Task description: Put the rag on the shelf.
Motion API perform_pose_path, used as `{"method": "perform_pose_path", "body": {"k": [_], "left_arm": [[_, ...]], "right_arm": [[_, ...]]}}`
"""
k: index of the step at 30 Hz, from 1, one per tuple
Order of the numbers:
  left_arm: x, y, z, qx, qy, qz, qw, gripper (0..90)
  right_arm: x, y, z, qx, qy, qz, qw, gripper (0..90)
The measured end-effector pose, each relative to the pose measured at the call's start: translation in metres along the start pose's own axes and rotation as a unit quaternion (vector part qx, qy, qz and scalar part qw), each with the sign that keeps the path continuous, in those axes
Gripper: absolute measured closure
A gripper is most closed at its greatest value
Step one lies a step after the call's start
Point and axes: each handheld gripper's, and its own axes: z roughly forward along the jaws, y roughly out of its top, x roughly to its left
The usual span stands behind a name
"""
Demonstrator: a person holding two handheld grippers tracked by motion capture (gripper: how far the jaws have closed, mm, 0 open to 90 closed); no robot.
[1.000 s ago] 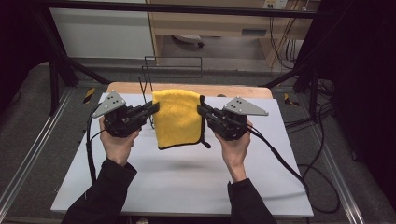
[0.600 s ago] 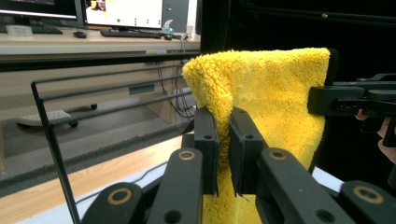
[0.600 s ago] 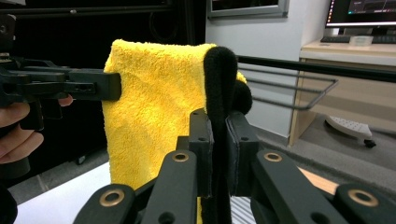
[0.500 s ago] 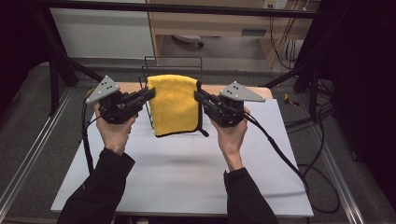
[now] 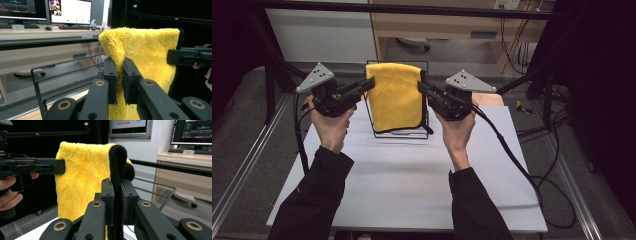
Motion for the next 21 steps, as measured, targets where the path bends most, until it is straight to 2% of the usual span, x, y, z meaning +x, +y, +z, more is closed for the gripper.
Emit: {"method": "perform_pose_path", "body": {"k": [11, 21], "left_arm": [[0.004, 0.024, 0.006, -0.016, 0.006, 0.008, 0.9998, 82.4], [0.01, 0.043, 0.01, -0.031, 0.012, 0.012, 0.9994, 82.4]], "right_arm": [[-0.004, 0.026, 0.006, -0.014, -0.009, -0.014, 0.9998, 82.9], [-0.006, 0.047, 0.015, -0.025, -0.016, -0.017, 0.9994, 82.9]]}}
